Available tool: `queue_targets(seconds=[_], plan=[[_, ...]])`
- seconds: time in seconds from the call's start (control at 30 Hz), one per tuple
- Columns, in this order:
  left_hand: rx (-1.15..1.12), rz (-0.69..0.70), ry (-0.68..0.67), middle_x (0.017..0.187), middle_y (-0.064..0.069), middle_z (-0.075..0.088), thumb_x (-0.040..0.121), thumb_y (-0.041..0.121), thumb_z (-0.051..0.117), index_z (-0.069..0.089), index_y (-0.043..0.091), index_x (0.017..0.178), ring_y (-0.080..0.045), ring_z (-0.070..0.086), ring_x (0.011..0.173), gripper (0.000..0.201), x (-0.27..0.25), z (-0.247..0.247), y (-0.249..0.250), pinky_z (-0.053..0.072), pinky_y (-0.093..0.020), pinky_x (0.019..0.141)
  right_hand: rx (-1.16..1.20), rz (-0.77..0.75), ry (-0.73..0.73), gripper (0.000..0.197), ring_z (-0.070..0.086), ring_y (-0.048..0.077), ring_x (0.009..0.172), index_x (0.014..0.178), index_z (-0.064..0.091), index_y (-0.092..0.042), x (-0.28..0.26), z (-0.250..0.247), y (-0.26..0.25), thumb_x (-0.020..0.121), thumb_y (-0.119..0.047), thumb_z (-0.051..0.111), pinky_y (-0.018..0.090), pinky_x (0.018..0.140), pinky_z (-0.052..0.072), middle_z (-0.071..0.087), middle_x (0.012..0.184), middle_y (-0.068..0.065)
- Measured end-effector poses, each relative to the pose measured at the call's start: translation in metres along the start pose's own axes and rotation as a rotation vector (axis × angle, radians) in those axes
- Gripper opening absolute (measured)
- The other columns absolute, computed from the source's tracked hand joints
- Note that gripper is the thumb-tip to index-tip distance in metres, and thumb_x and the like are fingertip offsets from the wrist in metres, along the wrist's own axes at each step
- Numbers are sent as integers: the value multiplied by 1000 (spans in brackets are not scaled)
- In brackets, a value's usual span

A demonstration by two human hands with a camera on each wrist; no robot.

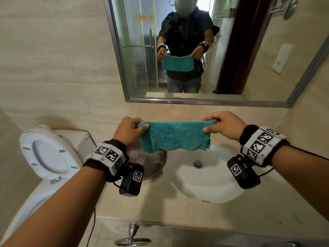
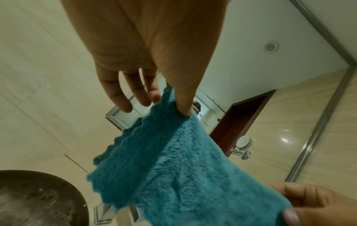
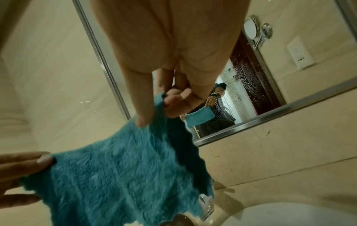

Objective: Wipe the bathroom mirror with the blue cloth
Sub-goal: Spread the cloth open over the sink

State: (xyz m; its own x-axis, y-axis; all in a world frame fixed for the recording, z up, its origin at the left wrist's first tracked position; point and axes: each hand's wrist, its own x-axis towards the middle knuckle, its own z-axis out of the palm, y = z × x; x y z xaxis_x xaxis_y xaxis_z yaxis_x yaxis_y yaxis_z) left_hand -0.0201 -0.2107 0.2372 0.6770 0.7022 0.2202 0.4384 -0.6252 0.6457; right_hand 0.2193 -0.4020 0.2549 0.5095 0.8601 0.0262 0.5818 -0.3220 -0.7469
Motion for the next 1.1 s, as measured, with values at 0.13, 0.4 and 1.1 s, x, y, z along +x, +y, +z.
queue_targets(seconds=[0.13,0.4,1.1], plan=[[-58,-117,-65,69,-1,52,96,32,49,51,16,72,-15,50,66,29,-1,2,-2,43,-28,58,-161,-10,31,5,58,18,71,84,72,-17,1,0,3,80,-20,72,35,68,50,66,79,7],[-204,-199,-57,73,-3,58,92,27,57,57,11,81,-20,58,68,20,-7,24,13,54,-32,62,-7,187,24,17,60,22,65,77,53,-12,2,36,-10,91,-21,54,34,63,55,60,74,9],[-473,-66,-307,119,-1,60,90,-4,49,64,22,105,-17,58,108,34,-11,51,52,50,-28,91,77,76,-12,29,61,20,98,111,56,-15,-5,50,-22,84,-6,63,37,88,51,64,108,5]])
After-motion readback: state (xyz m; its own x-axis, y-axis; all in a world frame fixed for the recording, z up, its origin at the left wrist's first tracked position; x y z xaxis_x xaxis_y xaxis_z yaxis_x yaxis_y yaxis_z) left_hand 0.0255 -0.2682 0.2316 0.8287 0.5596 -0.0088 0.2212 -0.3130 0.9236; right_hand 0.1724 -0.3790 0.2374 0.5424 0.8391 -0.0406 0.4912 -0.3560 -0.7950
